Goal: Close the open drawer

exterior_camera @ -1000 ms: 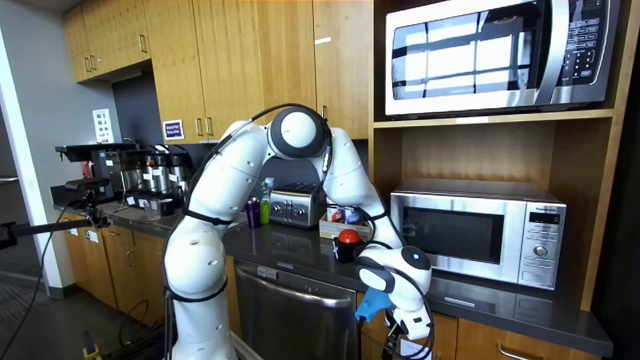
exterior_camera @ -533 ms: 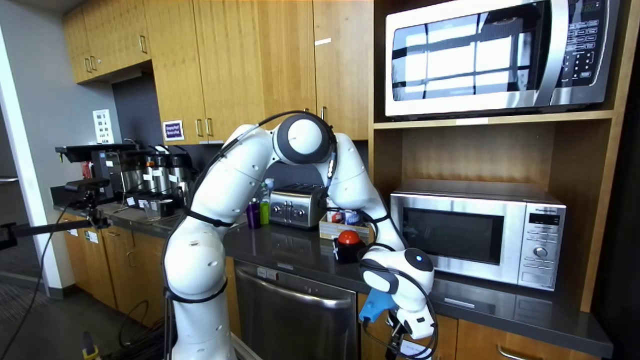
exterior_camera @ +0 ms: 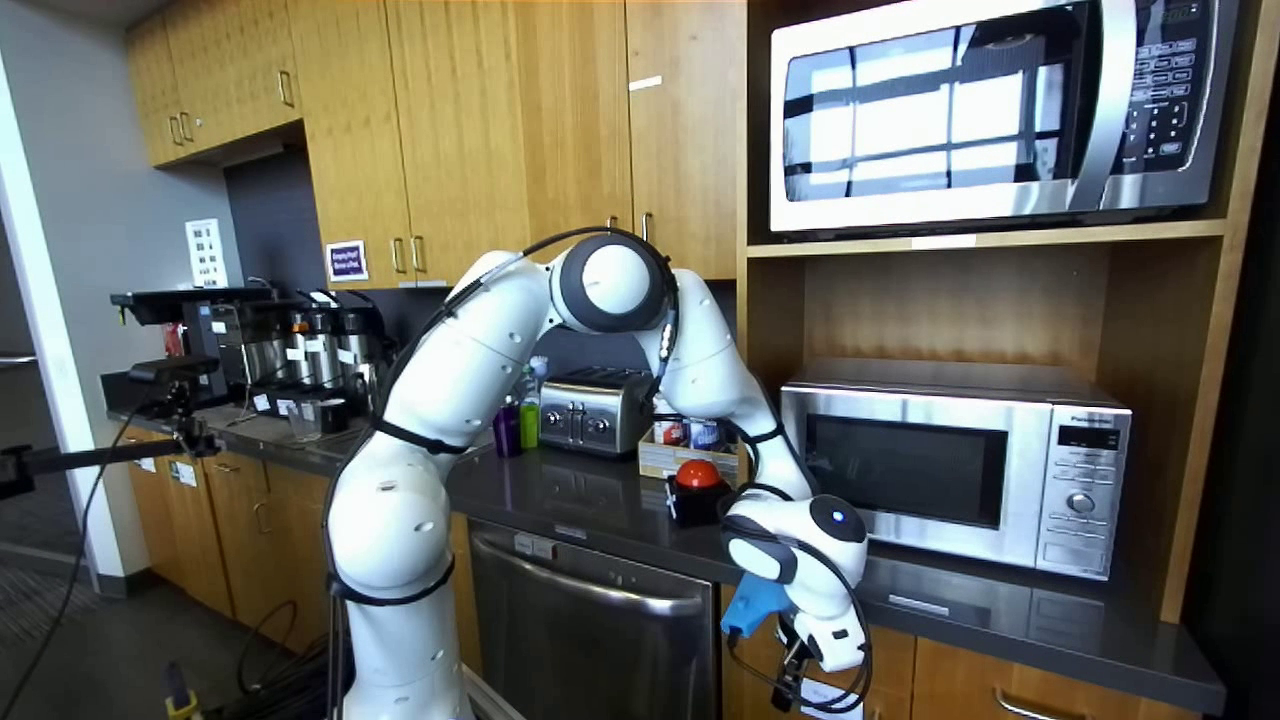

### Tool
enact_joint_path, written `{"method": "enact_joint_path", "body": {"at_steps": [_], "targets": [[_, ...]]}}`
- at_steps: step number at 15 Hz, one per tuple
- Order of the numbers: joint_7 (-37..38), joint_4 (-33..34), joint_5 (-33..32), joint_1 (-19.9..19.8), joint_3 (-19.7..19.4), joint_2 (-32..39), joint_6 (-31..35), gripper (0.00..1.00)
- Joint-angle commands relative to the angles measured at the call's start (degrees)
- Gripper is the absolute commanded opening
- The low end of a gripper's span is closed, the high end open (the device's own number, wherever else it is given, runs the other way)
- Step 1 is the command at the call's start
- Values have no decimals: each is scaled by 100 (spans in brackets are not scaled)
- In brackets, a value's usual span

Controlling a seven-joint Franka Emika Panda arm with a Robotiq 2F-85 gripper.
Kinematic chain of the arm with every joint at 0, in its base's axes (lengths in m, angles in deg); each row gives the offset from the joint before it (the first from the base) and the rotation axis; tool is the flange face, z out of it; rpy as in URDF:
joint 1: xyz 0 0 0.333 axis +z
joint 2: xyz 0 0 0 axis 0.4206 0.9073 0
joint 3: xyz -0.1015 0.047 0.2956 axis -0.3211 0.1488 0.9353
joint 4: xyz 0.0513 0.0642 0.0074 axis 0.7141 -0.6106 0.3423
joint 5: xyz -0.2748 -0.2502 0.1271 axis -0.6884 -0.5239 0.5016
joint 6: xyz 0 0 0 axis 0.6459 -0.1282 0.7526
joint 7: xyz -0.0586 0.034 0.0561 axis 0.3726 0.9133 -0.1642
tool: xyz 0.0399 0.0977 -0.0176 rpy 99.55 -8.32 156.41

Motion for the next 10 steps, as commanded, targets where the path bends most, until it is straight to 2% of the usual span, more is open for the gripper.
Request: {"method": "enact_joint_path", "body": {"at_steps": [1, 4, 10], "targets": [[-67, 157, 302, -37, 133, 122, -42, 100], [-18, 19, 155, 34, 24, 19, -126, 100], [135, -762, -498, 207, -397, -676, -135, 100]]}}
